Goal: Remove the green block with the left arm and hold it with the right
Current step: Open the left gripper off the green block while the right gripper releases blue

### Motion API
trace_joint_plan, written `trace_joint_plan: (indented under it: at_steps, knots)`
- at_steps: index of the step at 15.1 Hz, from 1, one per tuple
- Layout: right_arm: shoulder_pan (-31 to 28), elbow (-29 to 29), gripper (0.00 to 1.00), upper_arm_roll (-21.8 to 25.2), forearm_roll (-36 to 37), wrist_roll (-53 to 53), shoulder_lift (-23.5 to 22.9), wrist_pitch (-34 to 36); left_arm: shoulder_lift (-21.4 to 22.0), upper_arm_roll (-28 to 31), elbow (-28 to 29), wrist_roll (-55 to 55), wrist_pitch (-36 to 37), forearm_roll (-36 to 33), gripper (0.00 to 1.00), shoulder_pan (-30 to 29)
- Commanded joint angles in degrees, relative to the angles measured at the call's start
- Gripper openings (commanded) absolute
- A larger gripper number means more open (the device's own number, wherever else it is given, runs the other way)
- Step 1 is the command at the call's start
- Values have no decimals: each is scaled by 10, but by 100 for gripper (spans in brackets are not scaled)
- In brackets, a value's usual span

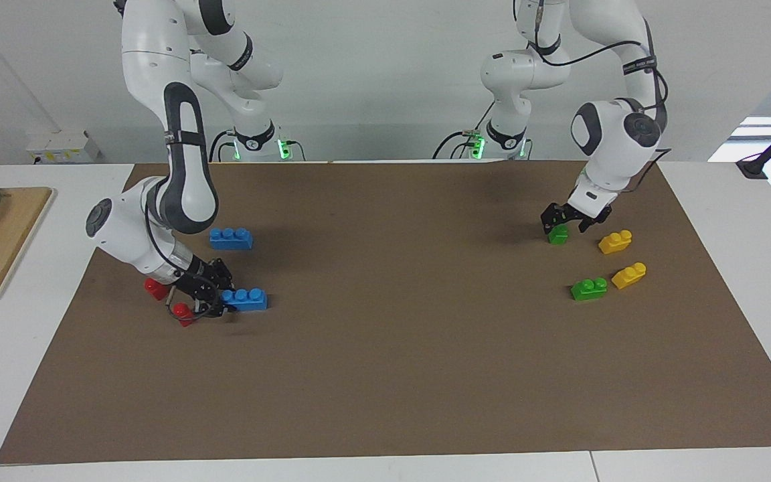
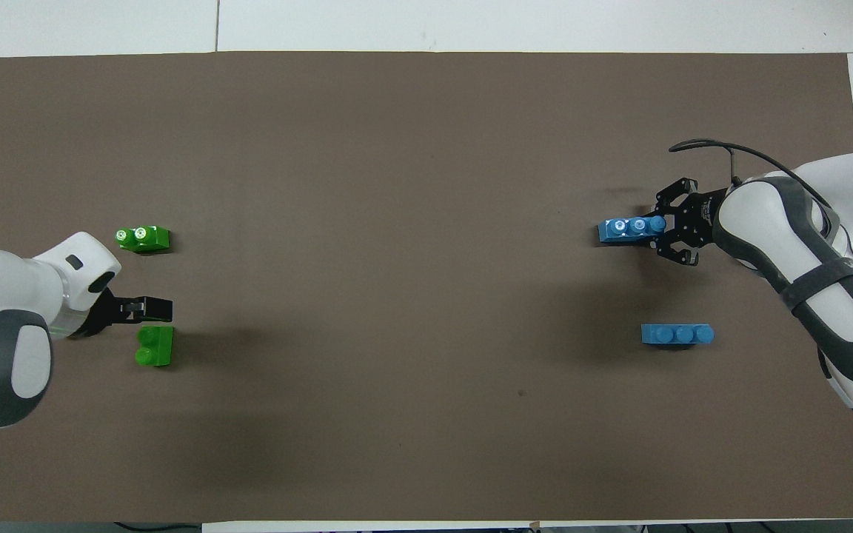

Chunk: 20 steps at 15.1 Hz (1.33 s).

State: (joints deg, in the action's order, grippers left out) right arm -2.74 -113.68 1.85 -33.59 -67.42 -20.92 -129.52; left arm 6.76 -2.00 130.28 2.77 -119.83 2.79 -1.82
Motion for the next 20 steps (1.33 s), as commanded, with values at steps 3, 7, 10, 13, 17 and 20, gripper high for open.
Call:
trace_joint_plan:
  at_steps: [3, 7, 10, 13, 17, 20]
  knots:
    - [-1, -8, 84, -4, 1, -12, 16, 6, 25, 3, -72, 11, 89, 8, 100, 1]
    - [-3, 29, 95, -3, 2, -22, 22, 59, 24, 0, -101, 8, 100, 5, 100, 2]
    - [-4, 51, 97, -1, 12, -26, 36, 87, 4, 3, -156, 1, 154, -2, 100, 2]
    - [-10, 82, 98, 1, 52, -21, 60, 109, -53, 0, -266, 1, 248, -11, 100, 2]
    - [-9, 186, 99, -1, 141, 43, 72, 202, -117, 7, -411, 1, 326, -13, 100, 10]
    - [-2, 210, 99, -4, 210, 188, 104, 232, -113, 7, -412, 0, 328, -15, 100, 15]
